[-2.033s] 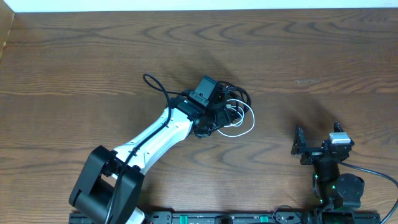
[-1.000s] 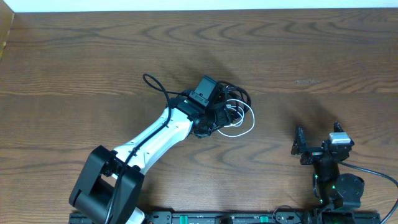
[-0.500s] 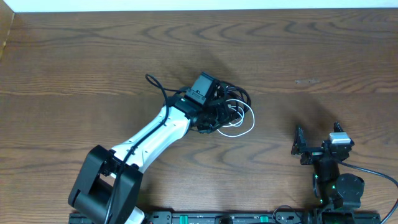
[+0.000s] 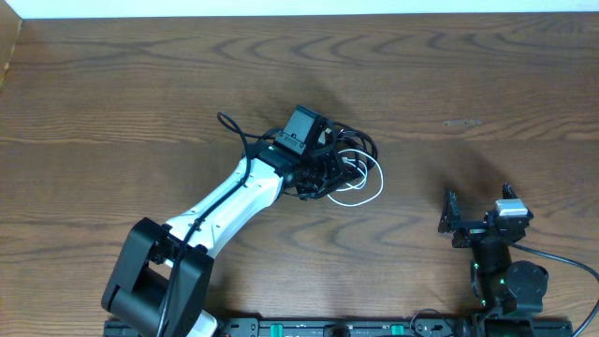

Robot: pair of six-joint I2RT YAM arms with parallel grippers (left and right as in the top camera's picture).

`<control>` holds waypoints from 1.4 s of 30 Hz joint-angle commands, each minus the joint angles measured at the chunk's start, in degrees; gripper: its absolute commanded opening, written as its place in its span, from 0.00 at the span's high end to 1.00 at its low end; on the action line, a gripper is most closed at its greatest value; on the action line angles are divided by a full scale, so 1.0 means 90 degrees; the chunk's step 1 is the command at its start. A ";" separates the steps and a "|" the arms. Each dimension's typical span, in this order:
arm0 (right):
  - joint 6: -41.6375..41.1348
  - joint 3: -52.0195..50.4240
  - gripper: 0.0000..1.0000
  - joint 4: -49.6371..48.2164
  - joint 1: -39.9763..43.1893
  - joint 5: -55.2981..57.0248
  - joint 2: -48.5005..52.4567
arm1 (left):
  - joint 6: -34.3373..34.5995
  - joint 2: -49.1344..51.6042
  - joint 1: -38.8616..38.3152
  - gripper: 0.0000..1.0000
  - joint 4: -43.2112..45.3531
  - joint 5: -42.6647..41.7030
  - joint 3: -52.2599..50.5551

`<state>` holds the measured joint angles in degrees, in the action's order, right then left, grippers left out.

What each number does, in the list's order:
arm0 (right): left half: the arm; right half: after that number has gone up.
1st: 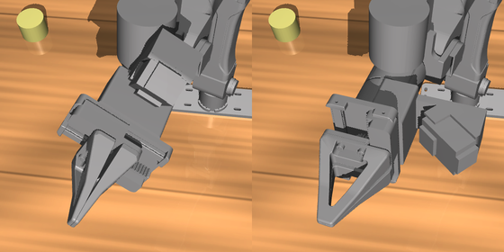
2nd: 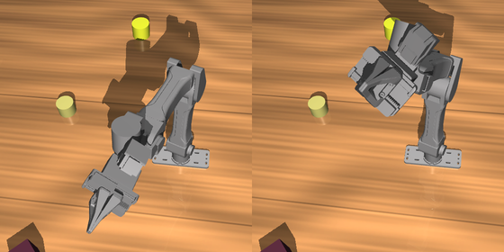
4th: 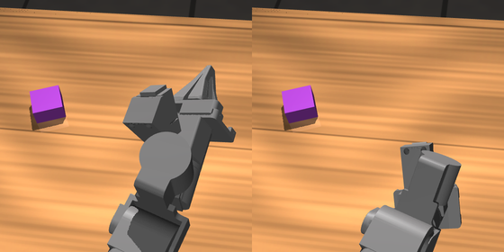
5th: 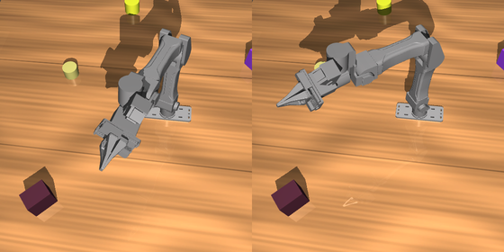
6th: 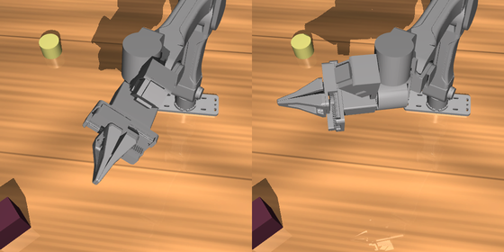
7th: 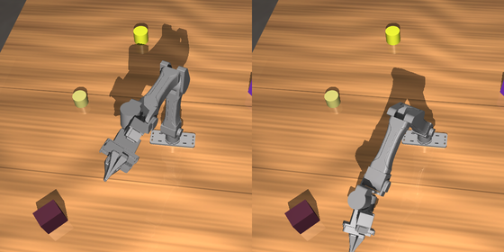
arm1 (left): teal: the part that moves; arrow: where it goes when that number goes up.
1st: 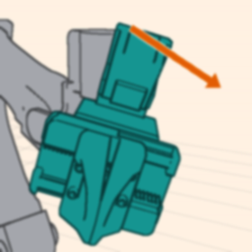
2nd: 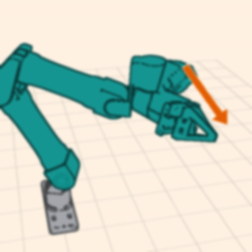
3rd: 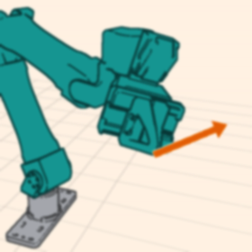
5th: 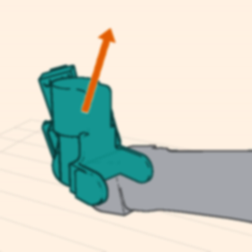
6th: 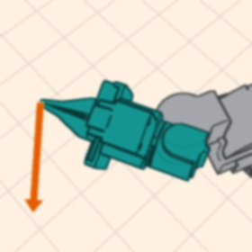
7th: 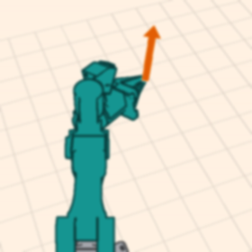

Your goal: Untangle cables

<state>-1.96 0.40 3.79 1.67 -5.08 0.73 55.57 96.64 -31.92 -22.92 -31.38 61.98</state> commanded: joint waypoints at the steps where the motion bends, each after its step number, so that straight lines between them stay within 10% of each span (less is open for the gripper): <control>1: -0.0012 -0.0010 0.01 0.0027 -0.0029 0.0049 -0.0002 | -0.0114 -0.0107 0.0017 0.74 -0.0036 0.0129 0.0022; 15: -0.0012 -0.0010 0.01 0.0027 -0.0029 0.0049 -0.0002 | -0.0357 -0.0107 0.0017 0.38 -0.0612 0.1064 0.0019; 42: -0.0012 -0.0010 0.01 0.0027 -0.0029 0.0049 -0.0002 | -0.0357 -0.0107 0.0017 0.32 -0.0617 0.1066 0.0019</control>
<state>-1.96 0.40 3.77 1.67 -5.08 0.73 52.69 96.64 -31.92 -28.18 -22.50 61.98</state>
